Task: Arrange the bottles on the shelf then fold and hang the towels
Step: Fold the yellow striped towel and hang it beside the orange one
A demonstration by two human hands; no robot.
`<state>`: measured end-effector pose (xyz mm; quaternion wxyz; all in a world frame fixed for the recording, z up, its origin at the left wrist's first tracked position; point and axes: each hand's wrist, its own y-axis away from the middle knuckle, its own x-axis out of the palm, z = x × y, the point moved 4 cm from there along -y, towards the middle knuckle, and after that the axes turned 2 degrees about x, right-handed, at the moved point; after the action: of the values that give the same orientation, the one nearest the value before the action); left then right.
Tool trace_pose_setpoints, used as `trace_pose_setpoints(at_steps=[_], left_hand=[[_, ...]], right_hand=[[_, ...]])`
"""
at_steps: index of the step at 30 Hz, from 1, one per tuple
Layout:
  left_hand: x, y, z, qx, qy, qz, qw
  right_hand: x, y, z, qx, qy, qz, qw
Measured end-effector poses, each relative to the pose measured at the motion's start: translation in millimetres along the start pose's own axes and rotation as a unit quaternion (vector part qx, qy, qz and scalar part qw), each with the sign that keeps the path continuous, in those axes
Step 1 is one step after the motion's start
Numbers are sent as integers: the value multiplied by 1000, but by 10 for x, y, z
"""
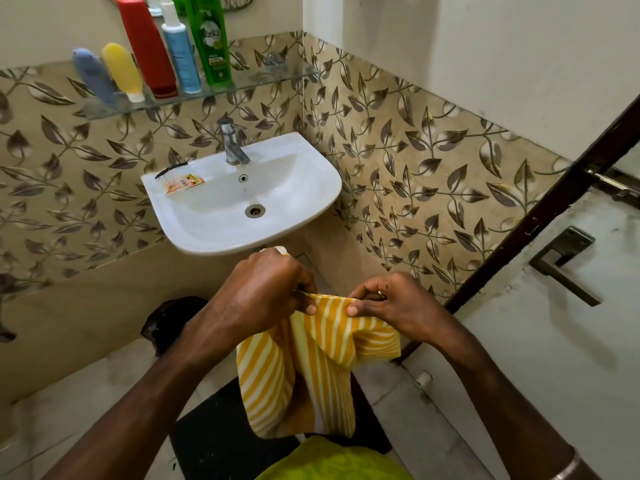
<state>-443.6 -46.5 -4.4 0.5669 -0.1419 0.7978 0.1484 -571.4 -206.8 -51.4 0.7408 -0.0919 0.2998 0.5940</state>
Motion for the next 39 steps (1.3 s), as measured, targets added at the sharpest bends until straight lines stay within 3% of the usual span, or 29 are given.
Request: trace_pose_setpoints(at_steps=[6,13,20,26,35,39], left_hand=[[64,4,135,-33,-31,-1,999],[145,-90,-116,41,26,1,999],[99,-117,-94,33,39,-73,996],[45,-133,-72,30,59,-85,994],[-52,-96,-22,0,52,-97,994],[-68,-85,-27,-8,13,-63,998]], right_hand=[[2,4,155,-29,53,-71,996],[32,21,334,-73,90,-77,990],[-83,-24,117,5,49,28,998],[-198,-34,-7,46,35,42,997],[-326,3,132,14,79,-49,996],[-317,48,256,-25,119,-78,989]])
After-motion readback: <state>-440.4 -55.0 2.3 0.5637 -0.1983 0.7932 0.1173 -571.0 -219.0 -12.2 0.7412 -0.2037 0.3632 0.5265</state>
